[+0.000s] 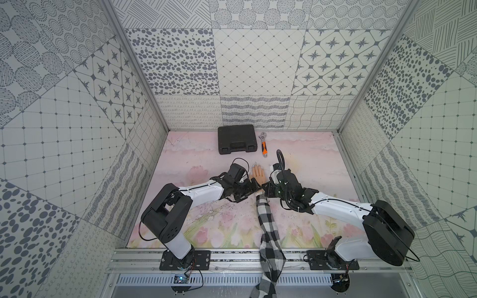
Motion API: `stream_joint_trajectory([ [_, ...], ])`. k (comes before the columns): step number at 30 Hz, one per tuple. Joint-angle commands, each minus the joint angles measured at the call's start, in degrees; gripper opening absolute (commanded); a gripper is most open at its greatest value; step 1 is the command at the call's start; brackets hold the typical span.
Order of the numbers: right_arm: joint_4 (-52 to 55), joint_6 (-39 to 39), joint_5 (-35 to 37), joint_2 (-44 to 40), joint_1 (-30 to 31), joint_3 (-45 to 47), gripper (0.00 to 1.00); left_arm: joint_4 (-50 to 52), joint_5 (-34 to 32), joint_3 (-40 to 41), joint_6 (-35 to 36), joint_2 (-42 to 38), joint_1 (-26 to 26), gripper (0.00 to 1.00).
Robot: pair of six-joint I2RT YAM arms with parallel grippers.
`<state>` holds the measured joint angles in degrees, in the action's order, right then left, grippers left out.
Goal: Take off the watch
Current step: Untie the watch from the hand.
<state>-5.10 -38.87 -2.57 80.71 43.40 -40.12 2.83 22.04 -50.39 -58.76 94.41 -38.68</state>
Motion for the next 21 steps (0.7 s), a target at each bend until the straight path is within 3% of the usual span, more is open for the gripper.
stream_joint_trajectory([
  [1,-6.9,-1.0,-0.3,-2.6,-0.1,0.1,0.0,-0.8,-1.4,-1.5,-0.6,1.7,-1.4,0.96],
  [9,-4.7,-0.3,1.0,-5.0,-0.2,0.1,0.01,1.0,-3.3,0.9,-0.7,2.1,-1.8,0.95],
  [11,-2.3,0.2,1.7,-5.8,-0.2,-0.5,0.16,1.1,-3.8,1.9,-0.4,1.8,-1.8,0.95],
  [15,4.7,0.7,3.3,-8.1,-0.2,-2.3,0.56,0.2,-4.1,3.3,-0.4,1.7,-1.8,0.95],
  [18,11.0,0.9,4.9,-9.4,0.0,-3.9,0.7,-0.6,-4.0,3.5,-0.4,2.0,-1.7,0.95],
  [21,19.6,1.2,7.7,-9.0,1.2,-6.9,0.77,-1.2,-3.7,3.5,-0.3,2.4,-1.8,0.95],
])
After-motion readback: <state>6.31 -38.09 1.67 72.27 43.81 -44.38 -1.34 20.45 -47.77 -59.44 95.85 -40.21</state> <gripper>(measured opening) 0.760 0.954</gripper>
